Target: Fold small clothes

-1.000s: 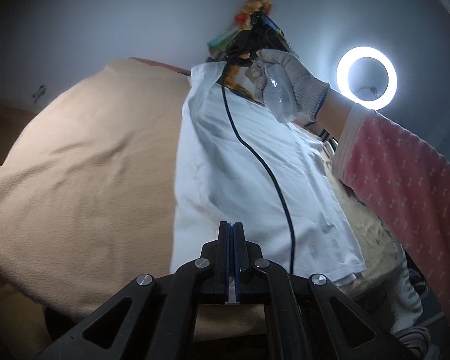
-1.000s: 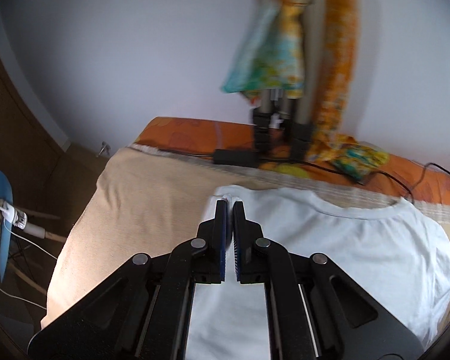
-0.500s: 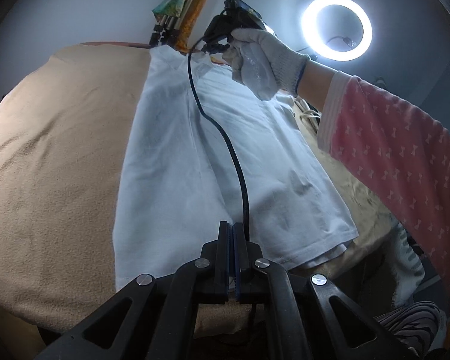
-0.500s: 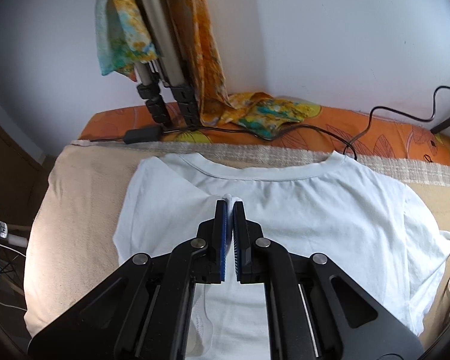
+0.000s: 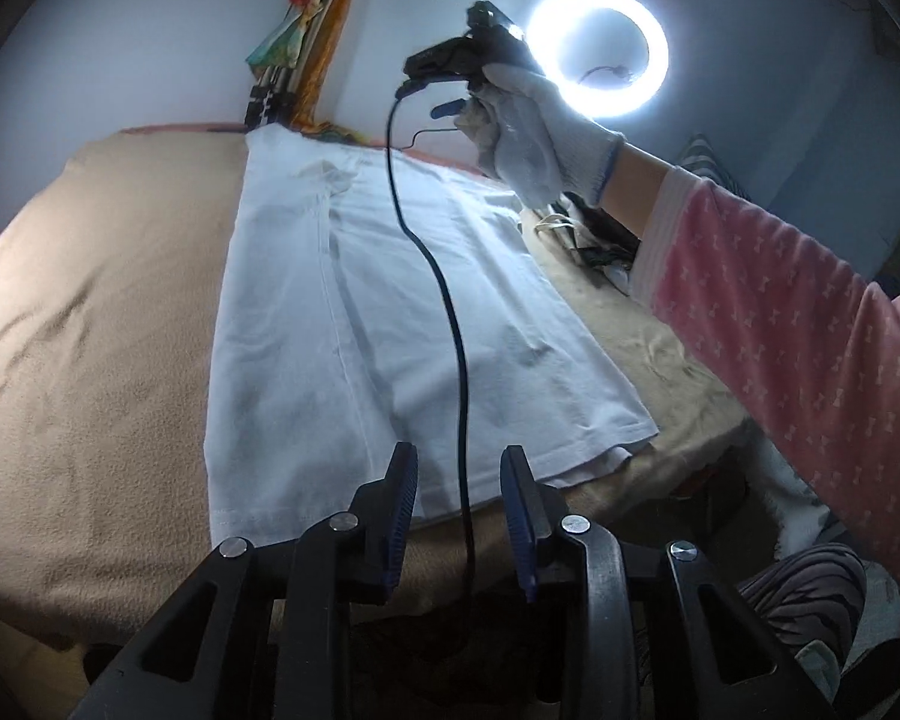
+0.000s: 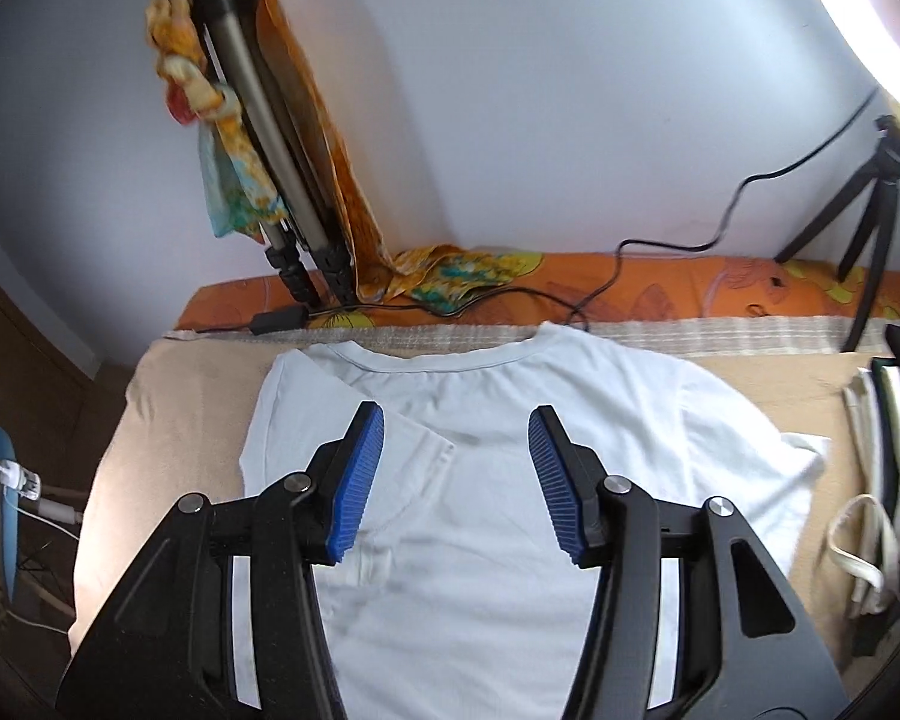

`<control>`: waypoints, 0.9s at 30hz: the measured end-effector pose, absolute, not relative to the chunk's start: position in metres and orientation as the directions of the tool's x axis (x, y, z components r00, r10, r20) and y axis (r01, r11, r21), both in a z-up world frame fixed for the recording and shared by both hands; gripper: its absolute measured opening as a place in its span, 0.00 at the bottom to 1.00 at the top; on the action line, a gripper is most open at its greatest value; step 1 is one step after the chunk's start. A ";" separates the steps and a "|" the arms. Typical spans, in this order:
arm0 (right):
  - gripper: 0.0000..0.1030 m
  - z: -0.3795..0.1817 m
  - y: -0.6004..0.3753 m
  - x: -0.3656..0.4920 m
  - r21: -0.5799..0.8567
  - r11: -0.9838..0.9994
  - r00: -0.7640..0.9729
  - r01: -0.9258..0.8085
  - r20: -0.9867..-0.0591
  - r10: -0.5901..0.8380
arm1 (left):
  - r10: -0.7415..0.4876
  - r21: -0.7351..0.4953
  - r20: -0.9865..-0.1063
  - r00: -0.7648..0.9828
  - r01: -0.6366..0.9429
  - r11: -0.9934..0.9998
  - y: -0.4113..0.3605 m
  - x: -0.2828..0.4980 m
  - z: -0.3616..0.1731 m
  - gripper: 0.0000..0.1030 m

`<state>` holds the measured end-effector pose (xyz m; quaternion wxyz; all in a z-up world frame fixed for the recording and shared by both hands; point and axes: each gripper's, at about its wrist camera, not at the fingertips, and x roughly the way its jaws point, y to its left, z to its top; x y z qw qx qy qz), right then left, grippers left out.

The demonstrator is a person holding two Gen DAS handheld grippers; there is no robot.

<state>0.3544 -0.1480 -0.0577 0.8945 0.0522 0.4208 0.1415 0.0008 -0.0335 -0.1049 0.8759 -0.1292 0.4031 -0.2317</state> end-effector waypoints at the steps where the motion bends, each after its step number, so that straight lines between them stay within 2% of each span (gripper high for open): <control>1: 0.52 -0.051 -0.158 0.345 0.210 0.955 0.615 -0.212 -0.730 0.297 | -0.500 -0.398 -0.647 0.576 0.305 0.865 -0.033 -0.003 -0.102 0.27; 12: 0.52 -0.015 -0.273 0.247 0.250 0.946 0.673 -0.207 -0.665 0.323 | -0.382 -0.305 -0.671 0.636 0.233 0.923 -0.039 -0.008 -0.095 0.26; 27: 0.53 -0.027 -0.421 0.149 0.243 0.960 0.698 -0.139 -0.664 0.269 | -0.491 -0.235 -0.665 0.562 0.467 0.853 -0.169 0.003 -0.089 0.26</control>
